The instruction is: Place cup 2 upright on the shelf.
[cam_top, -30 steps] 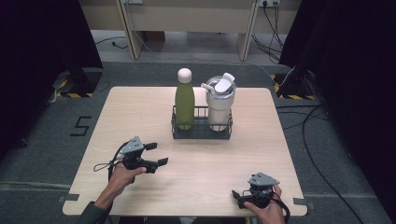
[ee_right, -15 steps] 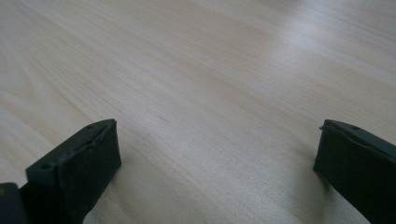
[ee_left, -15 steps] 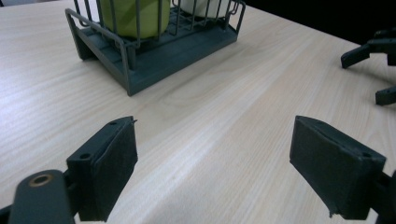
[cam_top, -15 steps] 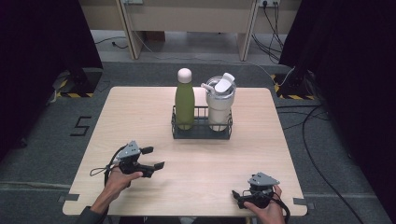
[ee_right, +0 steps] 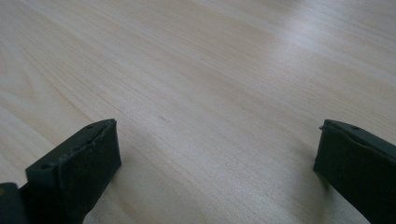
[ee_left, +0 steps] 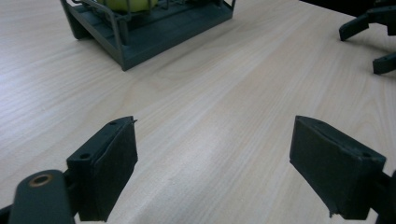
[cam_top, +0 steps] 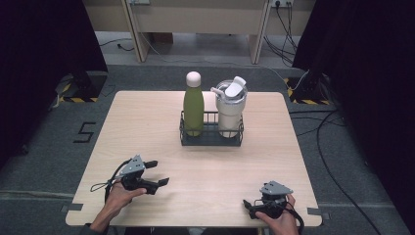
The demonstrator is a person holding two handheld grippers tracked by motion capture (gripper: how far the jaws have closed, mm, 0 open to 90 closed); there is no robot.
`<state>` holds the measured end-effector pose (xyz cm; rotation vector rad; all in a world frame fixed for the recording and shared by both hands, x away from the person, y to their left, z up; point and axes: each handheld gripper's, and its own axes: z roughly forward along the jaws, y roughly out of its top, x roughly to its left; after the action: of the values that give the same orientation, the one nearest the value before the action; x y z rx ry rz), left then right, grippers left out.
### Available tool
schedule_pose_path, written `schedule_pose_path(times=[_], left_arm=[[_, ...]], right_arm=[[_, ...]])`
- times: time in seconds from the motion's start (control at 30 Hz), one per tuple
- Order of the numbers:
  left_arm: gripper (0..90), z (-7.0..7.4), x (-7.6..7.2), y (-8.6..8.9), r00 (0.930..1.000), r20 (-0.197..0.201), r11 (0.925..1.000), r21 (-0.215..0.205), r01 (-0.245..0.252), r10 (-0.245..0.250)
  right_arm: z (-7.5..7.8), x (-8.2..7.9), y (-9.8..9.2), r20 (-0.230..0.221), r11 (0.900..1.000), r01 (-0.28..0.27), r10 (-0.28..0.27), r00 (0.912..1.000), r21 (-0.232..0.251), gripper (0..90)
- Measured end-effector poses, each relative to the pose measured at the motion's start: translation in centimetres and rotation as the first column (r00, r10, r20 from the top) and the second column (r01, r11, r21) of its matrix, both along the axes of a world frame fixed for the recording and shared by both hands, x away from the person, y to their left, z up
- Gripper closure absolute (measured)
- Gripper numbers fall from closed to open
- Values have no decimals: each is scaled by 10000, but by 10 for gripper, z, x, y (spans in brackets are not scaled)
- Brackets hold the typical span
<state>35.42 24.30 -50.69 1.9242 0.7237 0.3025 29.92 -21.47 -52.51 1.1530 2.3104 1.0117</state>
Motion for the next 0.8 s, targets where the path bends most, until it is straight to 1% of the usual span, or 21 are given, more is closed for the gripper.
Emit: schedule_pose_path(times=[0.07, 0.17, 0.3, 0.33, 0.43, 0.53, 0.6, 0.67, 0.8], left_arm=[[148, -1, -2, -1, 10000, 18, 9997, 232, 26, -26], [148, -3, -6, -1, 9999, -46, 9995, 284, 149, -147], [148, -7, -12, -1, 9996, -114, 9982, 540, 246, -240], [148, -8, -13, -1, 9995, -93, 9974, 649, 311, -305], [148, -8, -17, 1, 9991, -56, 9965, 721, 413, -410], [148, -9, -20, 3, 9991, -86, 9954, 859, 422, -416], [148, -10, -23, 5, 9991, -171, 9954, 869, 395, -382], [148, -11, -25, 7, 9995, -92, 9955, 894, 320, -313], [148, -12, -30, 12, 9997, -120, 9931, 1153, 203, -190]], right_arm=[[0, 0, 0, 0, 10000, -1, 1, 10000, 1, 5], [0, 0, 0, -1, 10000, 2, -2, 10000, 1, 5], [0, 0, 0, -2, 10000, 4, -4, 10000, 1, 5], [0, 0, 0, -1, 10000, 6, -6, 10000, 3, 5], [0, 0, 0, -9, 10000, 11, -11, 10000, 6, 5], [0, 0, 0, -5, 10000, 11, -11, 10000, 10, 5], [0, 0, 0, -13, 10000, 20, -20, 10000, 11, 5], [0, 0, 0, -4, 10000, 9, -9, 10000, 1, 5], [0, 0, 0, -10, 10000, 14, -14, 10000, 5, 5]])
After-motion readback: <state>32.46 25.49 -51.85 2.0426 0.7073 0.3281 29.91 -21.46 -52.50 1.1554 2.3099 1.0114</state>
